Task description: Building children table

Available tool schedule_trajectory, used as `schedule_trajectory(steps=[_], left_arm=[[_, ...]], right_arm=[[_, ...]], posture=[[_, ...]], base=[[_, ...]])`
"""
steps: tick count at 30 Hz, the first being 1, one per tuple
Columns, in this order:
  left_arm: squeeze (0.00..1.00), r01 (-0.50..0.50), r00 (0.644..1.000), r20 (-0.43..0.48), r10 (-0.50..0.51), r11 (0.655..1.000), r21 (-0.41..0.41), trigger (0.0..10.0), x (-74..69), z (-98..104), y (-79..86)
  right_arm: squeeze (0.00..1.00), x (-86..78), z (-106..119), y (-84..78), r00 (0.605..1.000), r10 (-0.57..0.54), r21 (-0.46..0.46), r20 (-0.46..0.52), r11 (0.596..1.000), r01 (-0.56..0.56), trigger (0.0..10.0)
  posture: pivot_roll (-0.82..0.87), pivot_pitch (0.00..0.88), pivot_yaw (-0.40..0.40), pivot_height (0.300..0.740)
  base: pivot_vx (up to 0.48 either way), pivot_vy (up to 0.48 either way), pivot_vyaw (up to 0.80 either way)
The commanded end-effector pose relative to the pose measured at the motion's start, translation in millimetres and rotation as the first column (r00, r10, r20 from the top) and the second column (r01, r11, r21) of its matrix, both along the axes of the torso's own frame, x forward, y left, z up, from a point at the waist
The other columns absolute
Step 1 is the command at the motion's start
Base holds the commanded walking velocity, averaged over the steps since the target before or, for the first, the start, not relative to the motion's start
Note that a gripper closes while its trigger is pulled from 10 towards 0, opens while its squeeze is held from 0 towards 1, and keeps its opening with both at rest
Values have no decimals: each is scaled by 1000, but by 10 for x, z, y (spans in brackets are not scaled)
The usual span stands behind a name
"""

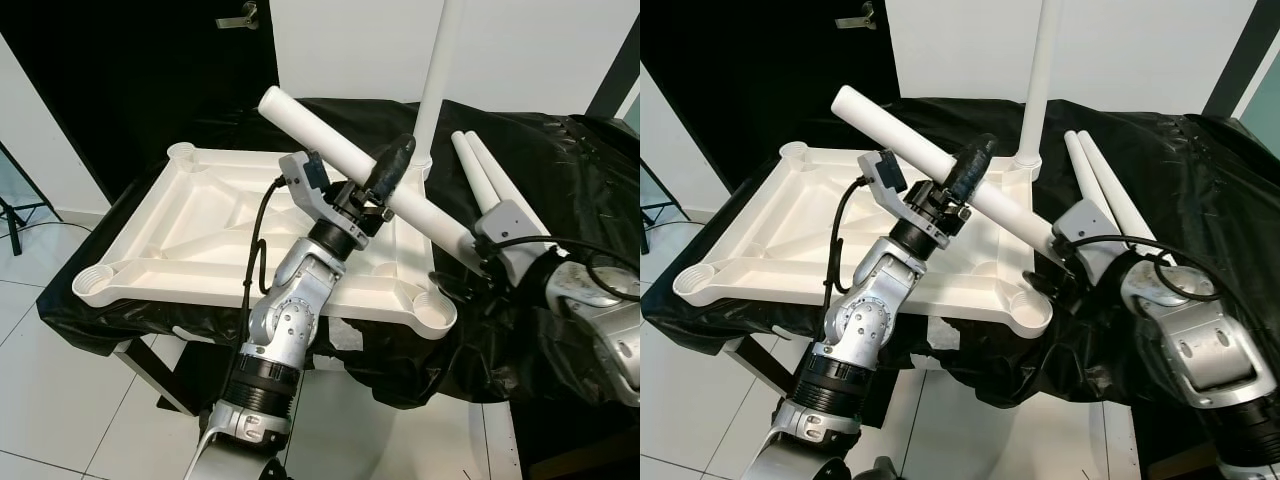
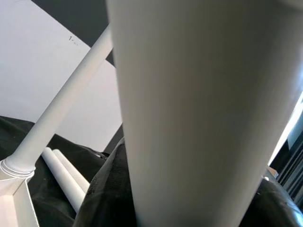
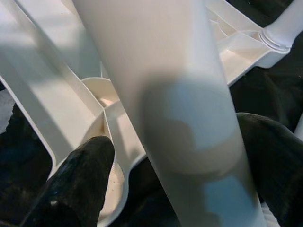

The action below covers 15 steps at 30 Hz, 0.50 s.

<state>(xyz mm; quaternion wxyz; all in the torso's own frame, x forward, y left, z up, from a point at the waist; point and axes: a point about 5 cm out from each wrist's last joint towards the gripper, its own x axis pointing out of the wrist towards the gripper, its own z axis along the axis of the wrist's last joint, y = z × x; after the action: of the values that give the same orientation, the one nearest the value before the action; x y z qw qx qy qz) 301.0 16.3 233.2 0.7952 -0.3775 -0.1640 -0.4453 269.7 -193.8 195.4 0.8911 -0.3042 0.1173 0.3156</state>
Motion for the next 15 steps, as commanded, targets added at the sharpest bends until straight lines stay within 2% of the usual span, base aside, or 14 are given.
schedule_trajectory(steps=[1,2,5,6,11,12,13,14,15], left_arm=[[0,102,987,127,-95,993,-50,0,-77,173,-106],[0,102,987,127,-95,994,-50,0,-79,171,-107],[0,102,987,127,-95,994,-49,0,-80,169,-107],[0,102,987,126,-95,994,-48,0,-81,168,-106],[0,98,988,127,-92,994,-46,0,-76,169,-100],[47,96,987,131,-90,994,-45,0,-75,171,-96],[47,95,987,133,-88,995,-44,0,-74,172,-93],[1000,95,987,133,-88,994,-47,0,-72,173,-90],[1000,95,987,133,-88,994,-47,0,-72,173,-90]], right_arm=[[0,-19,-62,-49,998,1,1,-57,1000,-1,10000],[0,-23,-93,-91,997,3,-5,-83,1000,-3,2039],[0,-27,-108,-117,995,5,-6,-103,1000,-5,2039],[0,-28,-125,-130,994,5,-13,-108,1000,-6,0],[0,-21,-177,-98,994,3,12,-113,1000,-2,0],[0,-15,-184,-81,994,-1,29,-111,1000,4,0],[0,-11,-186,-71,994,-4,38,-110,999,9,0],[0,-7,-188,-51,994,-10,51,-104,999,16,0],[0,-7,-188,-51,994,-10,51,-104,999,16,0]], posture=[[109,0,16,740],[110,0,16,740],[111,0,16,740],[114,0,16,740],[117,0,20,740],[115,0,22,740],[115,0,22,740],[114,0,24,740],[114,0,24,740]], base=[[0,0,0],[0,0,0],[0,0,0],[0,0,0],[0,0,0],[0,0,0],[0,0,0],[0,0,0],[0,0,0]])
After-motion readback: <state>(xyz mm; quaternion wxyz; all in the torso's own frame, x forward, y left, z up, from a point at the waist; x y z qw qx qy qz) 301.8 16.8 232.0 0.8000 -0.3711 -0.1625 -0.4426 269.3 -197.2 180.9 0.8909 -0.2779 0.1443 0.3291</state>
